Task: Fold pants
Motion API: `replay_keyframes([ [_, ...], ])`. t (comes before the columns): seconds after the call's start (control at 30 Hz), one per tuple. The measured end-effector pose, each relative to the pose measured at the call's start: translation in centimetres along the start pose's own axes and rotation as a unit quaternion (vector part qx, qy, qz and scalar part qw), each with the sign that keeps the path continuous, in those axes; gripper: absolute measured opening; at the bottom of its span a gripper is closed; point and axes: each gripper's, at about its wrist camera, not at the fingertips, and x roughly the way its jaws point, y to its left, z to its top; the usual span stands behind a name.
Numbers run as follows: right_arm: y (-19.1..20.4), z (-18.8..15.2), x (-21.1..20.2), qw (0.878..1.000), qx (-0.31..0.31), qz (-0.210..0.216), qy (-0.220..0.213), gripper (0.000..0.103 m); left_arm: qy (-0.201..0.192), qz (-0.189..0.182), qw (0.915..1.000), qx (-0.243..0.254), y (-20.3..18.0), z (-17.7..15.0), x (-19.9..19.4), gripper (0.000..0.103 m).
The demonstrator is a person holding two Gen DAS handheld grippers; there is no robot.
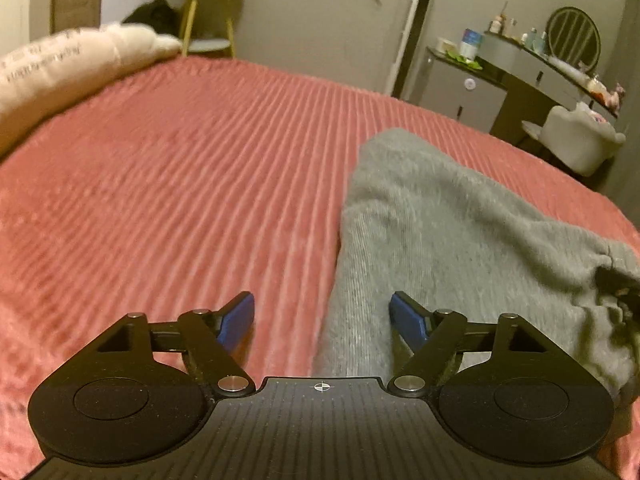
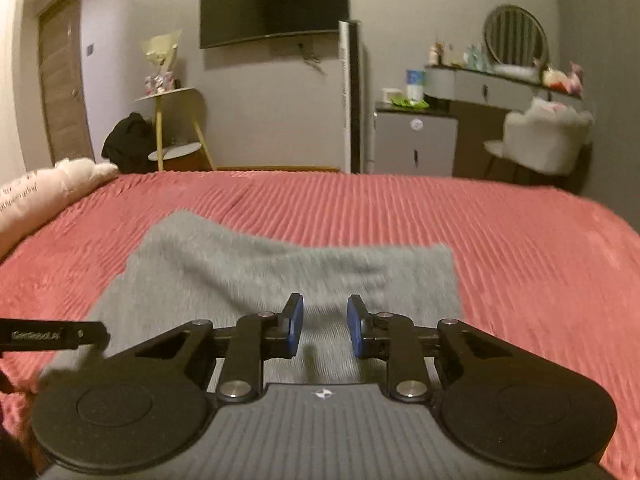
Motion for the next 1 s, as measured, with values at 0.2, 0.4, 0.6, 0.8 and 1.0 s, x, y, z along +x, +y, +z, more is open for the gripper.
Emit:
replay_keyframes([
  [0.2,-0.4,-1.3,2.1,0.999,-0.01,-0.014,0.033,0.023,0.015,-0.004,0.9994,-0.03,1.0,0.2,0.9,0.089],
  [0.4,-3.0,-1.8,-2.3,0.997,0.078,-0.006,0.01,0.03,0.023,-0.008,0.9994,-0.026,1.0,-0.1,1.4,0.091],
  [0.6,-6.3,-3.0,-5.2,0.983,0.181,0.026,-0.007,0.05,0.054,-0.041,0.9967,-0.045,1.8,0.4,2.2,0.093],
  [0.8,-10.1,-4.4,-5.3,0.957,0.288,0.028,0.028,0.078,0.059,-0.056,0.9959,-0.041,2.0,0.2,1.9,0.093],
  [1.0,-13.7,-7.7,-4.2,0.892,0.439,0.08,0.065,0.06,0.062,-0.06,0.9958,-0.029,1.3,0.0,1.9,0.093],
])
